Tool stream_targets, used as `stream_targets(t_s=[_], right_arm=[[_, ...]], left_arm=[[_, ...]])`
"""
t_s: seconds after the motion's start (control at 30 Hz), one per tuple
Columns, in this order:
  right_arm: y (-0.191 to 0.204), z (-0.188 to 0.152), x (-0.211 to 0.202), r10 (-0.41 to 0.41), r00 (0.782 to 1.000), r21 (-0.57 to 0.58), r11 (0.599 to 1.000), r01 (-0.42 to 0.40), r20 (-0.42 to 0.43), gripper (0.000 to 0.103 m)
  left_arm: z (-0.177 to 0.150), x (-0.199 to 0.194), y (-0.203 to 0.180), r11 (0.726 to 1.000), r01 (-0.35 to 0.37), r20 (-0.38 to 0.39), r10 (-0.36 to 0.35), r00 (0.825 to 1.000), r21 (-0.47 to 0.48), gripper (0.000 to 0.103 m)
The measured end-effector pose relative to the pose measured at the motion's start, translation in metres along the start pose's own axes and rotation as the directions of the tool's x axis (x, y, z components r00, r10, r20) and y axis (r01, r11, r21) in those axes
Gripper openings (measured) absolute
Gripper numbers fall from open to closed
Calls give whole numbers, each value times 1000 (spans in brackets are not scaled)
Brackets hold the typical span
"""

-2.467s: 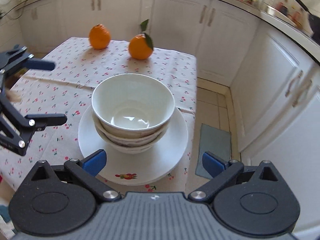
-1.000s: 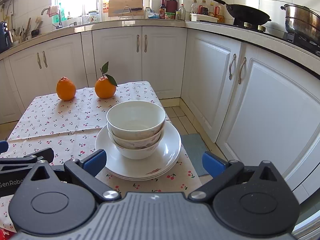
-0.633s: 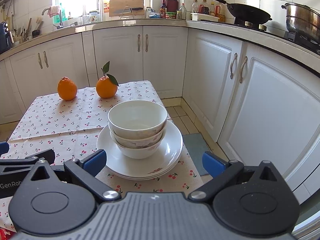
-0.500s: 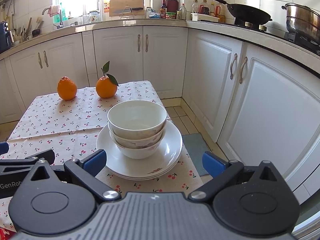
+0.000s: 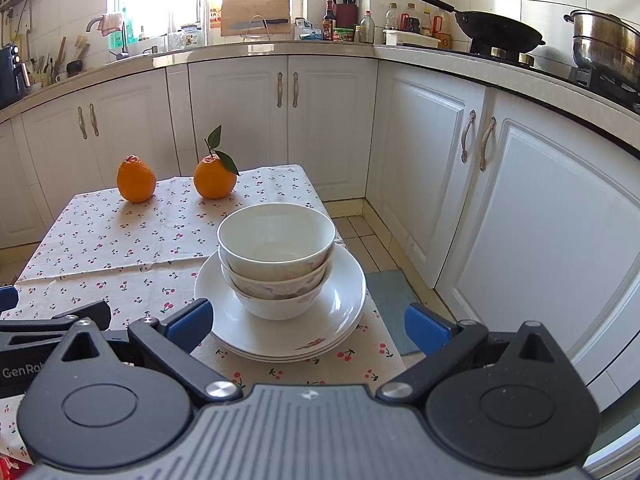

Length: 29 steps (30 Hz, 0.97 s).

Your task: Organize plates and bowls

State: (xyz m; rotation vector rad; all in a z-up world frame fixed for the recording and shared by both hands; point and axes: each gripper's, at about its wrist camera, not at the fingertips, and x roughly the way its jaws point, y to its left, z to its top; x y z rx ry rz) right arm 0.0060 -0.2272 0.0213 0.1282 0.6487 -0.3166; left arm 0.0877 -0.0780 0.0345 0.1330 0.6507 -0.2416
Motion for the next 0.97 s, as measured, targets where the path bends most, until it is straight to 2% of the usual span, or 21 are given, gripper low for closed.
stream_targets(t_s=[0.97], right_arm=[[1, 2, -5, 1, 1000, -12, 1000, -1, 15, 103]], left_arm=[[1, -2, -1, 1000, -2, -1, 2, 1000, -5, 101]])
